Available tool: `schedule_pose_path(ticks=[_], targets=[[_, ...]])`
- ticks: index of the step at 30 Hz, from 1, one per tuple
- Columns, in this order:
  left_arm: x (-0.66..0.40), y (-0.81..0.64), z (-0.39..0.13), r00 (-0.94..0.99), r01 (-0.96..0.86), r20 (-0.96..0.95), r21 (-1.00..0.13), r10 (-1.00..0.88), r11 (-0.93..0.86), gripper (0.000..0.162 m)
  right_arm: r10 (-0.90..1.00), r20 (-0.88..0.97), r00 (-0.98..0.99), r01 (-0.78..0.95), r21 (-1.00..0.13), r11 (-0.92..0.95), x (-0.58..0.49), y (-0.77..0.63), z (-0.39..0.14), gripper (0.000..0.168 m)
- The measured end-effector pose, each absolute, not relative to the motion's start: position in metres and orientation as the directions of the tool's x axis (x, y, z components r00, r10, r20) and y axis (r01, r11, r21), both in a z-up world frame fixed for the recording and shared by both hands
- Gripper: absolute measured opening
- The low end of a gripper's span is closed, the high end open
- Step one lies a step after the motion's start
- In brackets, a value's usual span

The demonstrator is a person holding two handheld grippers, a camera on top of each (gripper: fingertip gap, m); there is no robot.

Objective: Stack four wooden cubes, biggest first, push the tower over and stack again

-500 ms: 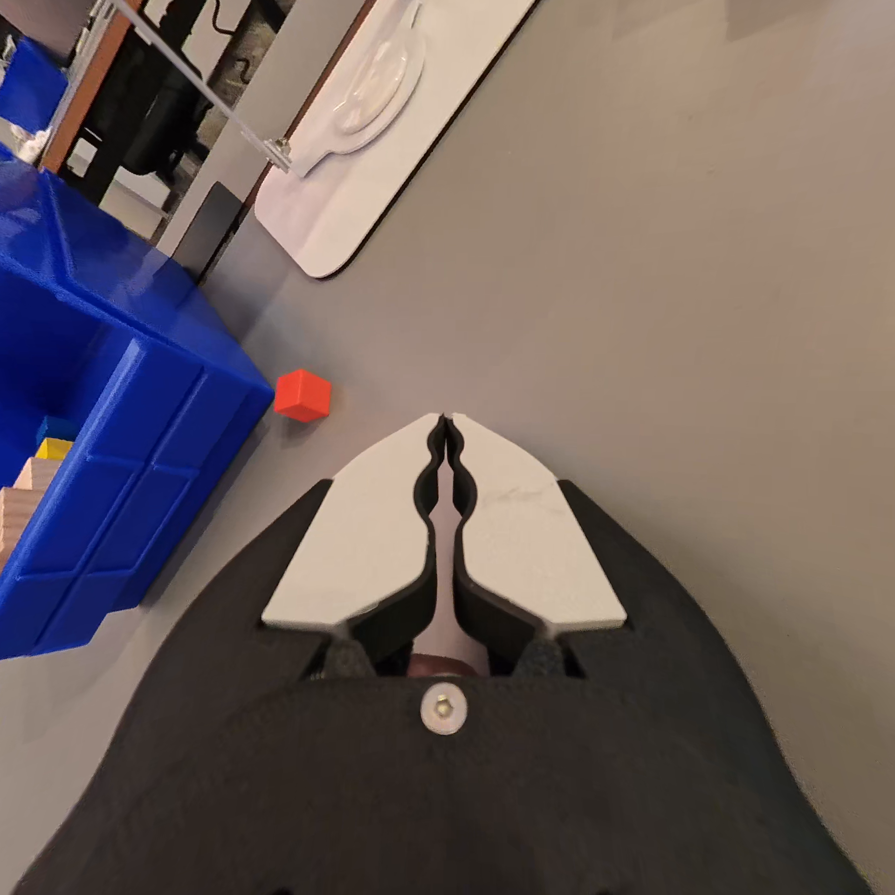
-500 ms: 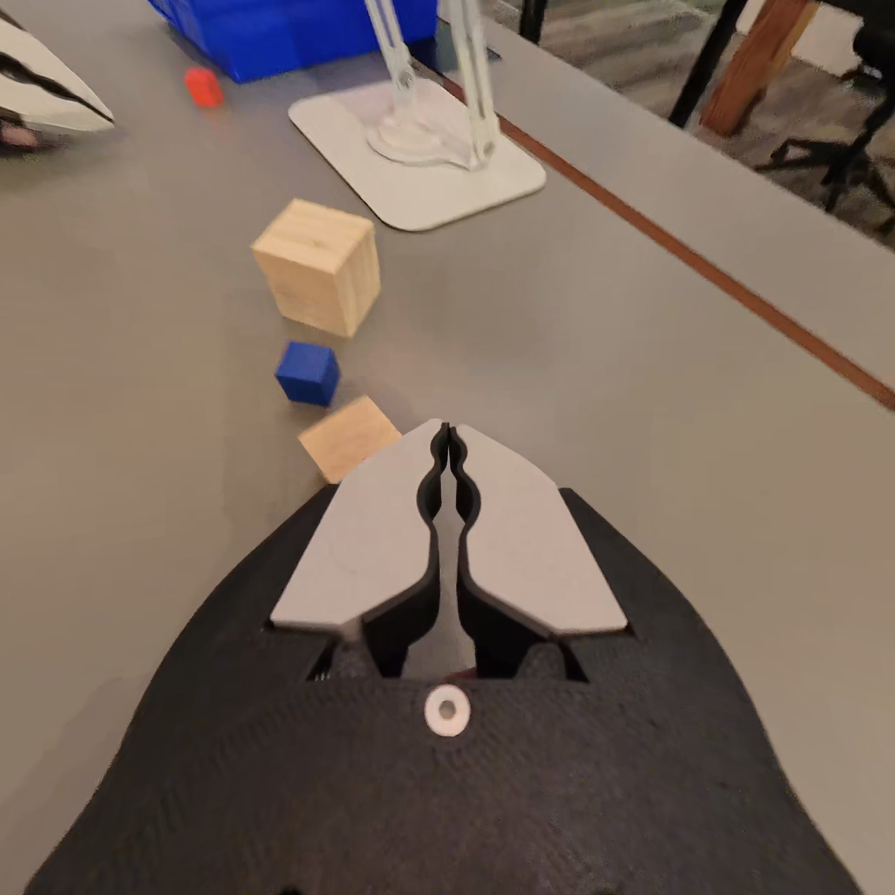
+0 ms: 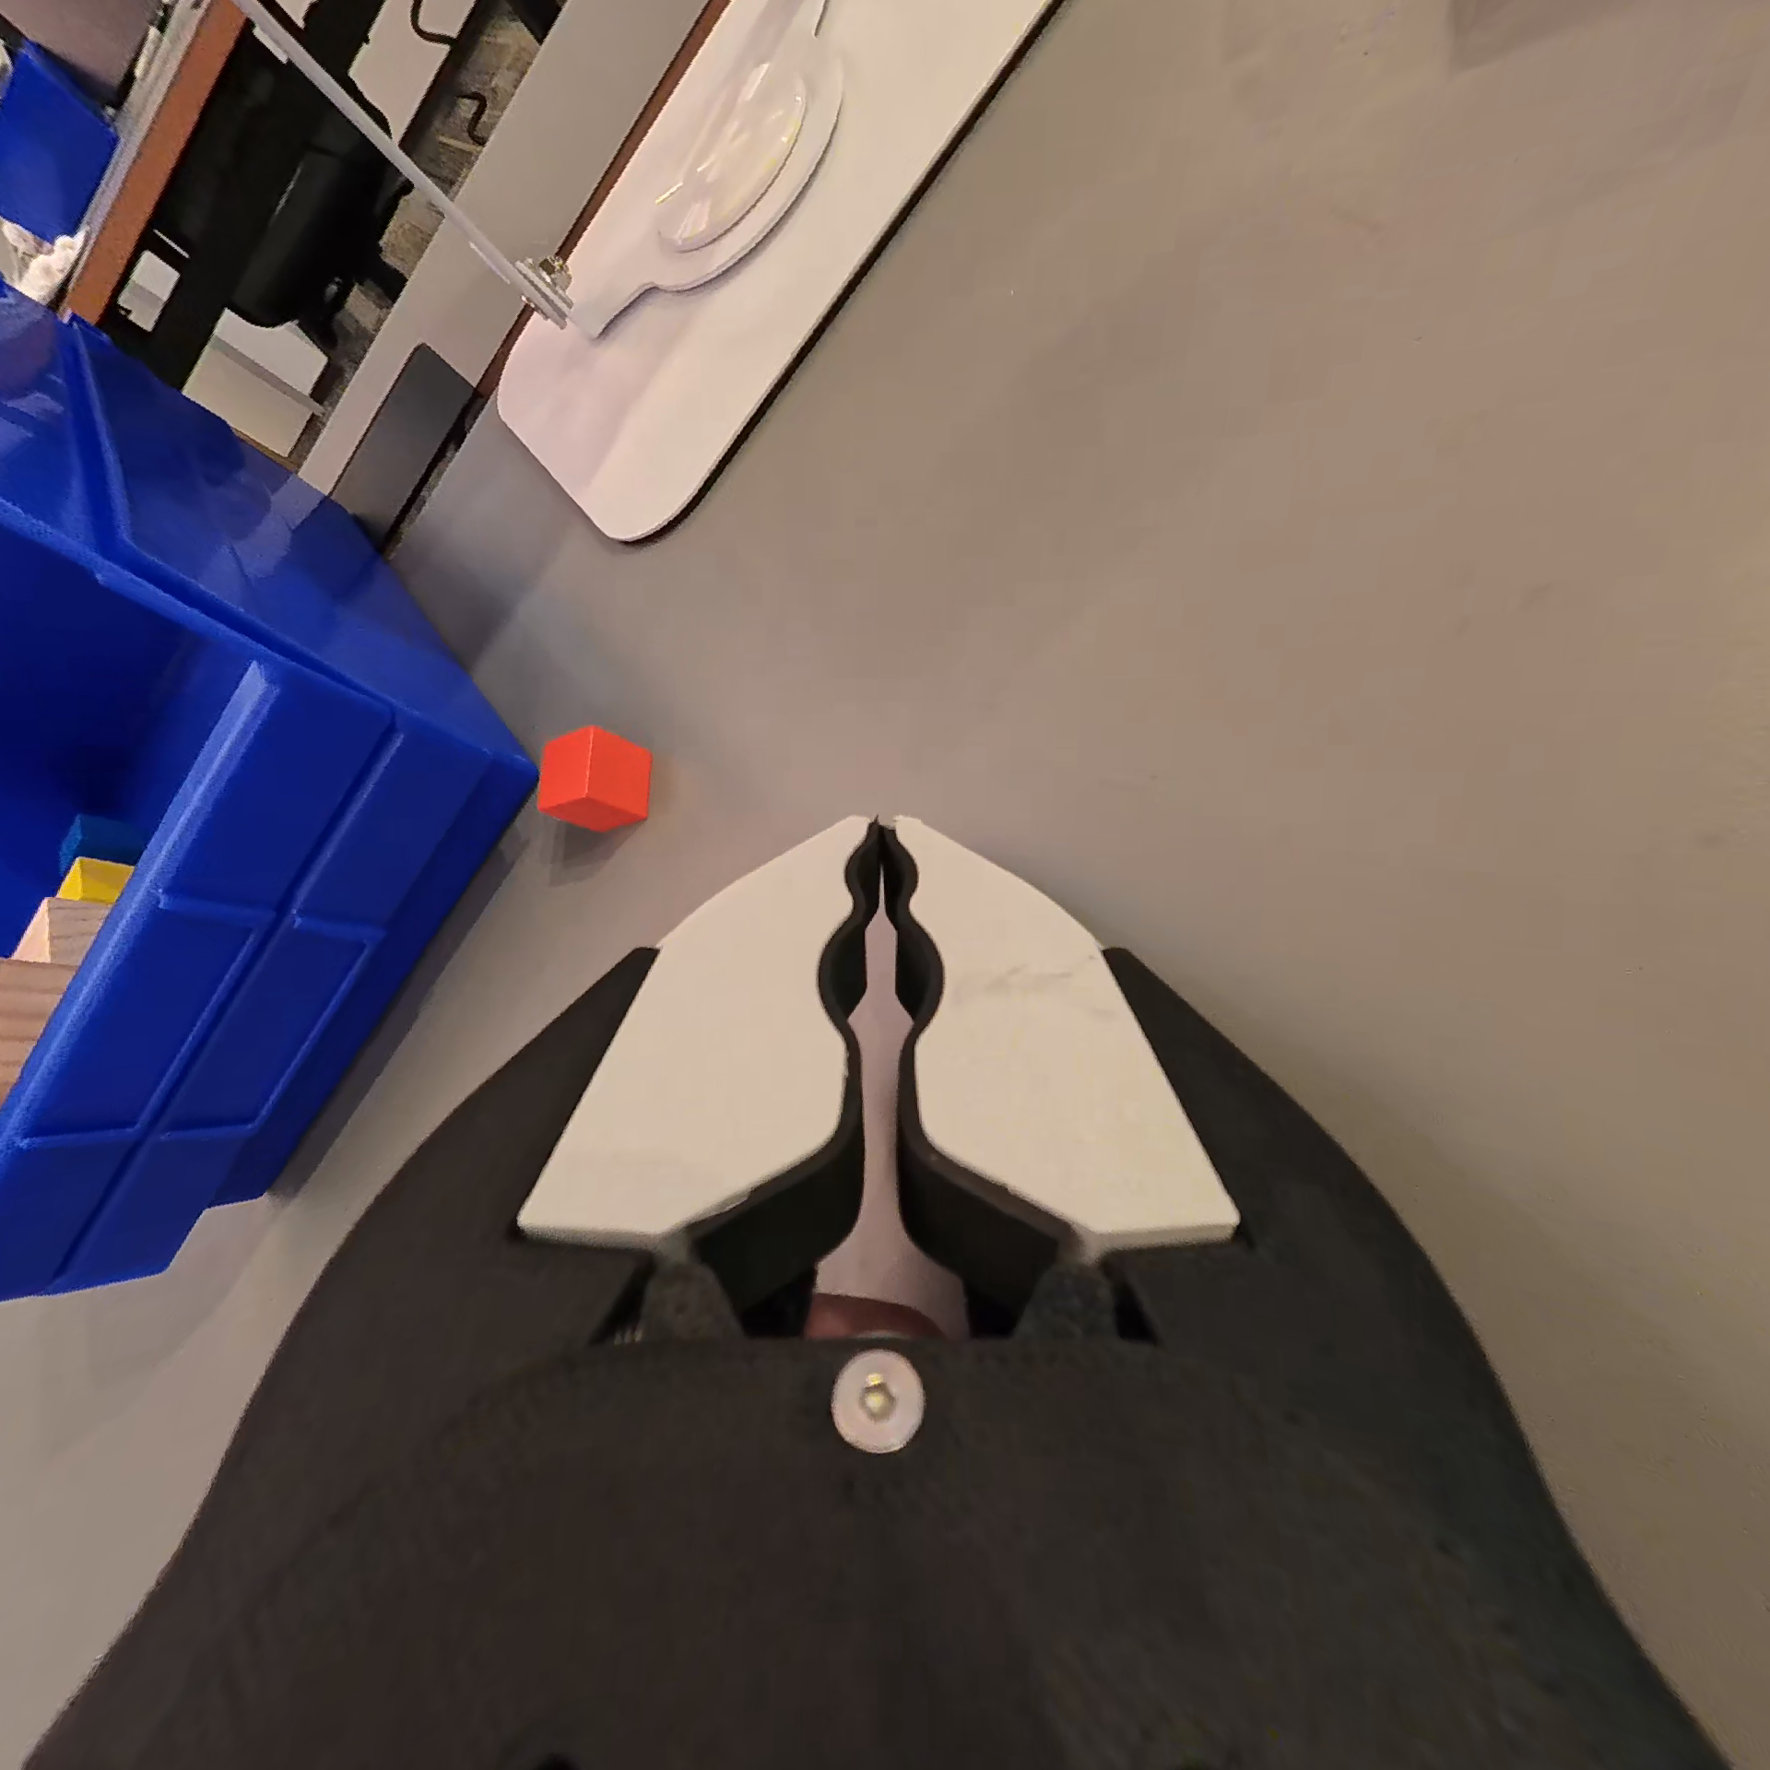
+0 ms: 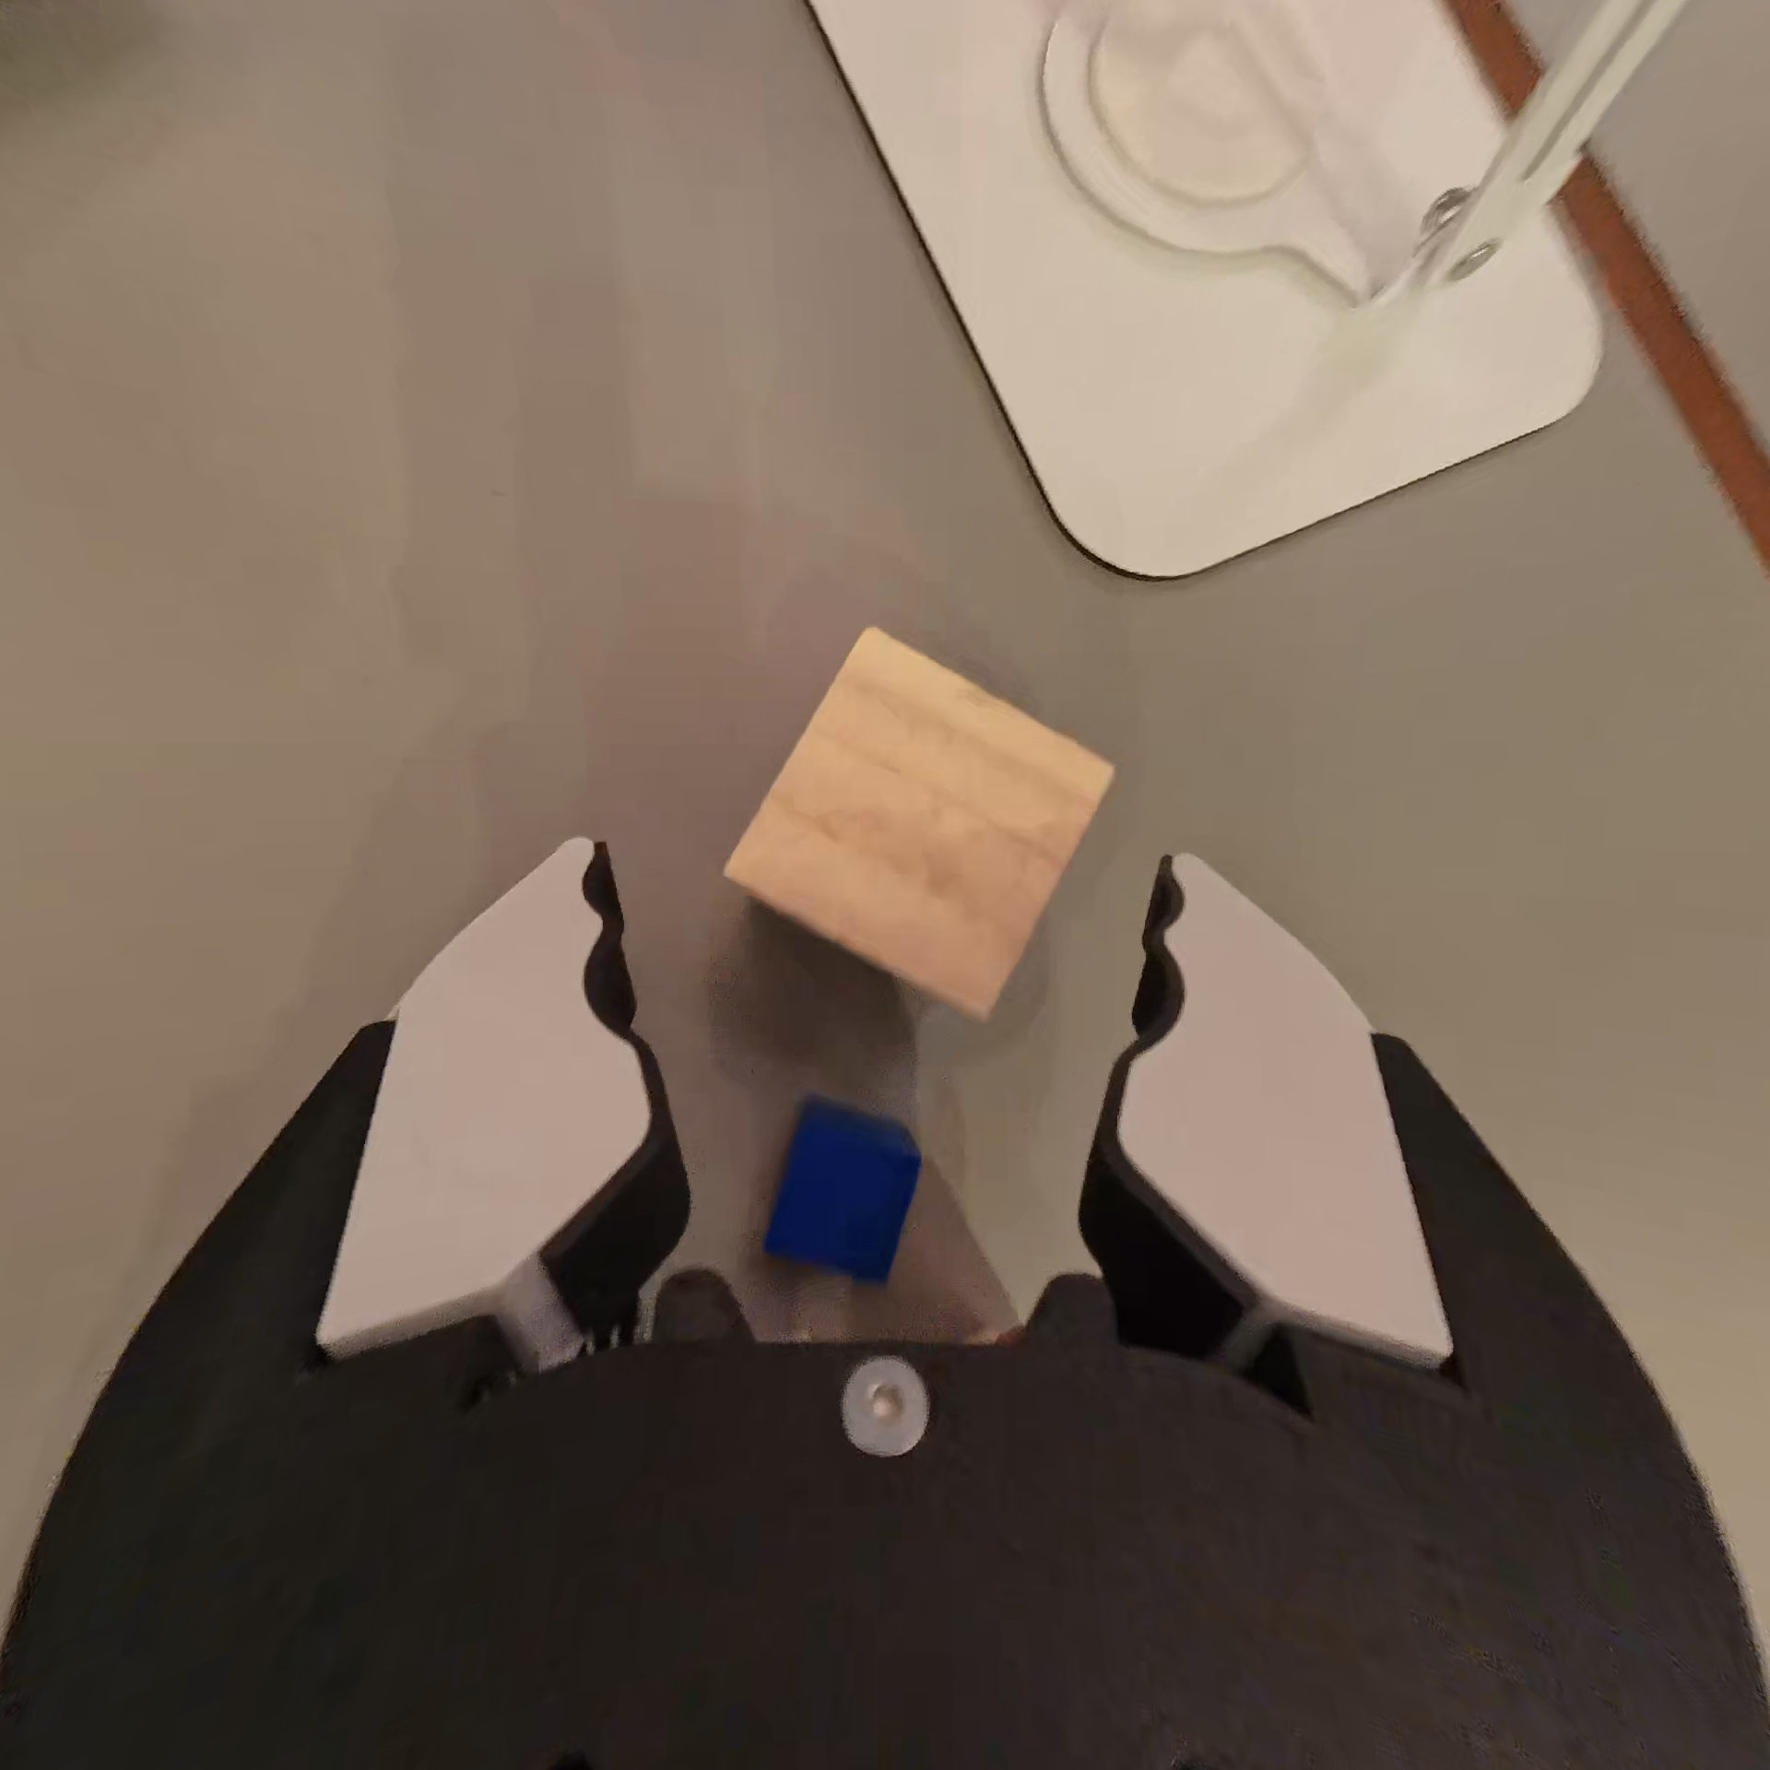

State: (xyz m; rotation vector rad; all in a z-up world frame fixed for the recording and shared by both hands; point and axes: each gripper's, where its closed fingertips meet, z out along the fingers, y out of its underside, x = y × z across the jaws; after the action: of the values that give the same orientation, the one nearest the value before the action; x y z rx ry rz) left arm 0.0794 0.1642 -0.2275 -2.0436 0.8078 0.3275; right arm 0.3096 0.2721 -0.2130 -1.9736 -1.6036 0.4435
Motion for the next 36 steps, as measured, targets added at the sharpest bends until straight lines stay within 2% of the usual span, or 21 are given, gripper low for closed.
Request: schedule_pose_path(ticks=[2,4,8,15,18,21,22,23,24,27,29,33,36], targets=[[0.080,0.164,-0.228,0.751,-0.657,-0.510,-0.644,-0.420,-0.392,0.000,0.971,0.065,0.230,0.799,-0.581,-0.151,0.297,0.274,-0.219,0.091],[0.080,0.164,-0.228,0.752,-0.655,-0.506,-0.646,-0.423,-0.392,0.000,0.976,0.064,0.208,0.807,-0.575,-0.134,0.289,0.274,-0.218,0.063],[0.080,0.164,-0.228,0.752,-0.654,-0.502,-0.648,-0.427,-0.390,0.000,0.991,0.085,0.105,0.818,-0.574,-0.038,0.276,0.265,-0.213,0.062],[0.080,0.164,-0.227,0.753,-0.653,-0.500,-0.649,-0.428,-0.390,0.000,0.933,0.045,-0.356,0.712,-0.634,0.302,0.215,0.158,-0.191,0.061],[0.080,0.164,-0.228,0.750,-0.656,-0.504,-0.647,-0.428,-0.389,0.000,0.891,0.086,-0.446,0.693,-0.597,0.405,0.191,0.126,-0.201,0.061],[0.080,0.164,-0.228,0.750,-0.655,-0.501,-0.648,-0.432,-0.388,0.000,0.892,0.043,-0.450,0.711,-0.587,0.387,0.179,0.112,-0.218,0.063],[0.080,0.164,-0.228,0.750,-0.655,-0.500,-0.648,-0.432,-0.388,0.000,0.901,0.035,-0.433,0.706,-0.608,0.363,0.178,0.112,-0.216,0.070],[0.080,0.163,-0.228,0.751,-0.655,-0.499,-0.648,-0.433,-0.388,0.000,0.907,0.050,-0.419,0.704,-0.613,0.359,0.183,0.117,-0.212,0.086],[0.080,0.163,-0.228,0.750,-0.655,-0.498,-0.649,-0.435,-0.387,0.000,0.910,0.072,-0.409,0.699,-0.615,0.364,0.191,0.122,-0.205,0.090],[0.081,0.162,-0.228,0.746,-0.658,-0.497,-0.649,-0.443,-0.381,0.000,0.929,0.096,-0.357,0.701,-0.630,0.335,0.244,0.148,-0.179,0.088],[0.081,0.162,-0.228,0.748,-0.656,-0.494,-0.650,-0.443,-0.383,0.000,0.955,0.115,-0.272,0.749,-0.598,0.285,0.300,0.183,-0.175,0.085],[0.081,0.163,-0.228,0.751,-0.653,-0.491,-0.651,-0.442,-0.386,0.000,0.986,0.107,-0.128,0.838,-0.520,0.165,0.407,0.241,-0.196,0.076],[0.081,0.164,-0.228,0.755,-0.649,-0.488,-0.652,-0.439,-0.391,0.000,0.988,0.087,-0.131,0.868,-0.472,0.156,0.434,0.249,-0.215,0.067]])
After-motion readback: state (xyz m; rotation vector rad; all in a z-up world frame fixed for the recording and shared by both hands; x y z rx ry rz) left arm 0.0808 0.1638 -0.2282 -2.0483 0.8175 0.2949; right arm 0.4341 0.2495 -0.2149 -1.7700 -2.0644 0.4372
